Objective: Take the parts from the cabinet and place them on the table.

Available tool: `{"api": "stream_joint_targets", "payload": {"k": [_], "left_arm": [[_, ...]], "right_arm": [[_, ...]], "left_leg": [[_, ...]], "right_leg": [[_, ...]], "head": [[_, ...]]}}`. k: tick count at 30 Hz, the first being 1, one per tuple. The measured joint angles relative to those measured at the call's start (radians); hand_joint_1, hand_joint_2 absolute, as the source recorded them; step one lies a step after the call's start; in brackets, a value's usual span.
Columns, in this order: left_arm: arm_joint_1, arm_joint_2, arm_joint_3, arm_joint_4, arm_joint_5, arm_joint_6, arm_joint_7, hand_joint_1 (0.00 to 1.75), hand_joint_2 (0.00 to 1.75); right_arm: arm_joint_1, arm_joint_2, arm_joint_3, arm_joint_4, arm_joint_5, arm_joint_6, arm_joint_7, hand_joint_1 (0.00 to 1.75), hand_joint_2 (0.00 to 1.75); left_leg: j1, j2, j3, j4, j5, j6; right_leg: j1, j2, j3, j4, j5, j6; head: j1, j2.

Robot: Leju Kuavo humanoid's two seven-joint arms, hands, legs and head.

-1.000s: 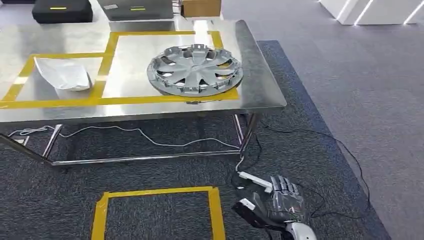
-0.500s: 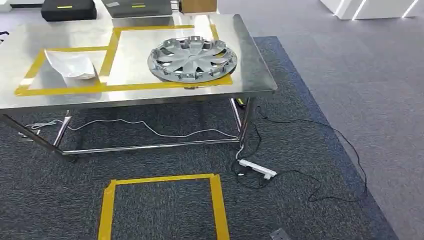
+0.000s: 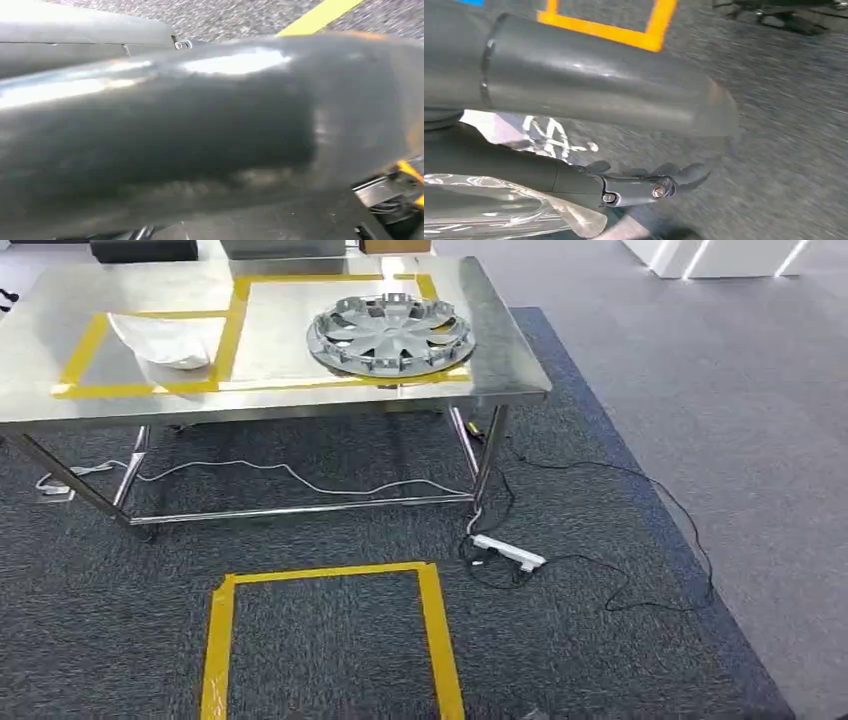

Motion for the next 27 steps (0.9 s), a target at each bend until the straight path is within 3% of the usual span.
{"api": "stream_joint_targets", "payload": {"k": [1, 3, 4, 6, 7, 8, 9, 10, 11, 12, 13, 14, 15, 16, 17, 18, 19, 21, 22, 23, 24, 26, 27], "left_arm": [[0.001, 0.0, -0.001, 0.0, -0.003, 0.003, -0.006, 0.0, 0.0], [0.01, 0.0, -0.003, 0.0, -0.008, 0.013, -0.025, 0.0, 0.0], [0.017, 0.002, -0.004, 0.0, -0.01, 0.017, -0.035, 0.0, 0.0], [0.031, 0.006, -0.005, 0.0, -0.01, 0.021, -0.05, 0.0, 0.0], [0.039, 0.008, -0.005, 0.002, -0.011, 0.021, -0.052, 0.0, 0.0], [0.042, 0.01, -0.006, 0.002, -0.015, 0.021, -0.052, 0.0, 0.0], [0.046, 0.011, -0.008, 0.002, -0.018, 0.021, -0.05, 0.0, 0.0], [0.05, 0.013, -0.011, 0.002, -0.021, 0.019, -0.049, 0.0, 0.0], [0.05, 0.016, -0.013, 0.002, -0.027, 0.017, -0.047, 0.0, 0.0], [0.05, 0.016, -0.014, 0.002, -0.03, 0.016, -0.045, 0.0, 0.0], [0.049, 0.017, -0.017, 0.002, -0.036, 0.016, -0.043, 0.0, 0.0], [0.049, 0.018, -0.021, 0.002, -0.039, 0.015, -0.042, 0.0, 0.0], [0.049, 0.019, -0.023, 0.002, -0.04, 0.015, -0.041, 0.0, 0.0], [0.049, 0.019, -0.026, 0.002, -0.04, 0.015, -0.04, 0.0, 0.0], [0.048, 0.02, -0.028, 0.002, -0.043, 0.015, -0.04, 0.0, 0.0], [0.047, 0.021, -0.029, 0.002, -0.048, 0.014, -0.039, 0.0, 0.0], [0.045, 0.022, -0.033, 0.002, -0.053, 0.011, -0.036, 0.0, 0.0], [0.044, 0.024, -0.042, 0.002, -0.065, 0.003, -0.029, 0.0, 0.0], [0.048, 0.023, -0.045, 0.002, -0.069, 0.002, -0.025, 0.0, 0.0], [0.045, 0.023, -0.049, 0.003, -0.071, 0.0, -0.024, 0.0, 0.0], [0.043, 0.023, -0.053, 0.003, -0.073, 0.0, -0.022, 0.0, 0.0], [0.042, 0.023, -0.061, 0.003, -0.081, -0.002, -0.022, 0.0, 0.0], [0.041, 0.024, -0.064, 0.003, -0.082, -0.002, -0.021, 0.0, 0.0]], "right_arm": [[-0.001, 0.0, 0.0, 0.0, -0.008, 0.001, 0.0, 0.0, 0.0], [-0.007, 0.0, -0.003, 0.0, -0.024, 0.01, -0.009, 0.0, 0.0], [-0.009, -0.002, -0.004, 0.002, -0.029, 0.017, -0.018, 0.0, 0.0], [-0.005, -0.005, -0.005, 0.008, -0.034, 0.024, -0.033, 0.0, 0.0], [-0.003, -0.006, -0.005, 0.012, -0.034, 0.026, -0.034, 0.0, 0.0], [-0.006, -0.006, -0.005, 0.016, -0.032, 0.026, -0.034, 0.0, 0.0], [-0.003, -0.008, -0.005, 0.018, -0.031, 0.027, -0.033, 0.0, 0.0], [0.0, -0.013, -0.005, 0.019, -0.027, 0.027, -0.033, 0.0, 0.0], [0.001, -0.015, -0.005, 0.019, -0.022, 0.027, -0.032, 0.0, 0.0], [0.001, -0.016, -0.005, 0.021, -0.018, 0.027, -0.032, 0.0, 0.0], [0.0, -0.016, -0.005, 0.021, -0.016, 0.028, -0.032, 0.0, 0.0], [-0.001, -0.016, -0.005, 0.022, -0.014, 0.029, -0.032, 0.0, 0.0], [-0.001, -0.016, -0.005, 0.023, -0.014, 0.03, -0.032, 0.0, 0.0], [-0.001, -0.016, -0.005, 0.024, -0.014, 0.031, -0.032, 0.0, 0.0], [-0.001, -0.016, -0.005, 0.024, -0.014, 0.031, -0.032, 0.0, 0.0], [-0.001, -0.016, -0.005, 0.024, -0.014, 0.034, -0.032, 0.0, 0.0], [0.0, -0.016, -0.005, 0.025, -0.014, 0.04, -0.033, 0.0, 0.0], [-0.001, -0.016, -0.005, 0.026, -0.022, 0.055, -0.033, 0.0, 0.0], [0.002, -0.018, -0.006, 0.029, -0.026, 0.059, -0.033, 0.0, 0.0], [0.003, -0.022, -0.008, 0.032, -0.031, 0.061, -0.032, 0.0, 0.0], [0.002, -0.022, -0.01, 0.033, -0.034, 0.068, -0.032, 0.0, 0.0], [0.004, -0.022, -0.013, 0.034, -0.043, 0.073, -0.027, 0.0, 0.0], [0.003, -0.023, -0.016, 0.034, -0.048, 0.075, -0.027, 0.0, 0.0]], "left_leg": [[0.0, -0.001, -0.013, 0.0, 0.013, -0.004], [-0.004, -0.002, -0.022, 0.003, 0.034, -0.014], [-0.003, 0.002, -0.024, 0.001, 0.046, -0.02], [0.002, 0.003, -0.025, -0.013, 0.073, -0.034], [0.0, 0.001, -0.029, -0.017, 0.083, -0.041], [0.002, -0.002, -0.04, -0.001, 0.034, -0.045], [0.002, -0.004, -0.05, 0.044, -0.037, -0.046], [0.003, -0.004, -0.06, 0.119, -0.112, -0.049], [0.003, -0.004, -0.068, 0.195, -0.161, -0.051], [0.002, -0.004, -0.072, 0.266, -0.18, -0.052], [0.002, -0.005, -0.066, 0.303, -0.163, -0.051], [0.001, -0.005, -0.042, 0.302, -0.123, -0.048], [0.0, -0.005, -0.006, 0.266, -0.082, -0.044], [-0.003, -0.005, 0.053, 0.191, -0.062, -0.037], [-0.007, -0.007, 0.124, 0.092, -0.076, -0.028], [-0.011, -0.007, 0.177, 0.003, -0.117, -0.022], [-0.012, -0.006, 0.185, -0.028, -0.133, -0.019], [-0.019, -0.007, 0.172, -0.026, -0.116, -0.009], [-0.015, -0.005, 0.159, -0.036, -0.098, -0.002], [-0.01, 0.002, 0.146, -0.039, -0.082, 0.003], [-0.007, 0.001, 0.126, -0.041, -0.067, 0.014], [-0.007, 0.002, 0.087, -0.04, -0.036, 0.013], [-0.007, 0.003, 0.068, -0.039, -0.021, 0.012]], "right_leg": [[0.001, 0.0, 0.07, -0.089, 0.019, -0.007], [0.008, 0.002, 0.228, -0.309, -0.035, -0.02], [0.008, 0.003, 0.23, -0.339, -0.051, -0.023], [0.015, 0.005, 0.214, -0.327, -0.037, -0.032], [0.008, 0.002, 0.2, -0.336, -0.017, -0.04], [0.006, -0.005, 0.186, -0.333, -0.002, -0.047], [0.007, -0.005, 0.169, -0.332, 0.011, -0.058], [0.009, -0.009, 0.15, -0.328, 0.024, -0.06], [0.012, -0.01, 0.133, -0.325, 0.036, -0.062], [0.015, -0.012, 0.112, -0.319, 0.049, -0.064], [0.017, -0.012, 0.101, -0.31, 0.059, -0.064], [0.019, -0.013, 0.075, -0.299, 0.071, -0.064], [0.021, -0.013, 0.052, -0.287, 0.08, -0.062], [0.021, -0.012, 0.03, -0.276, 0.089, -0.059], [0.021, -0.011, 0.014, -0.265, 0.096, -0.056], [0.026, -0.011, 0.002, -0.254, 0.101, -0.05], [0.024, -0.013, -0.005, -0.252, 0.111, -0.045], [0.017, -0.014, -0.008, -0.26, 0.135, -0.033], [0.022, -0.013, -0.014, -0.263, 0.149, -0.028], [0.017, -0.006, -0.023, -0.254, 0.121, -0.023], [0.015, -0.002, -0.036, -0.219, 0.052, -0.015], [0.006, 0.0, -0.068, -0.082, -0.075, 0.0], [0.004, 0.0, -0.076, -0.015, -0.101, 0.004]], "head": [[0.0, 0.0], [0.004, 0.0], [0.001, 0.0], [0.001, 0.0], [0.0, 0.0], [-0.005, 0.0], [-0.011, 0.0], [-0.021, 0.0], [-0.022, 0.0], [-0.022, 0.0], [-0.023, 0.0], [-0.023, 0.0], [-0.023, 0.0], [-0.023, 0.0], [-0.024, 0.0], [-0.023, 0.0], [-0.021, 0.0], [-0.022, 0.0], [-0.023, 0.0], [-0.031, 0.0], [-0.022, 0.0], [-0.02, 0.0], [-0.019, 0.0]]}}
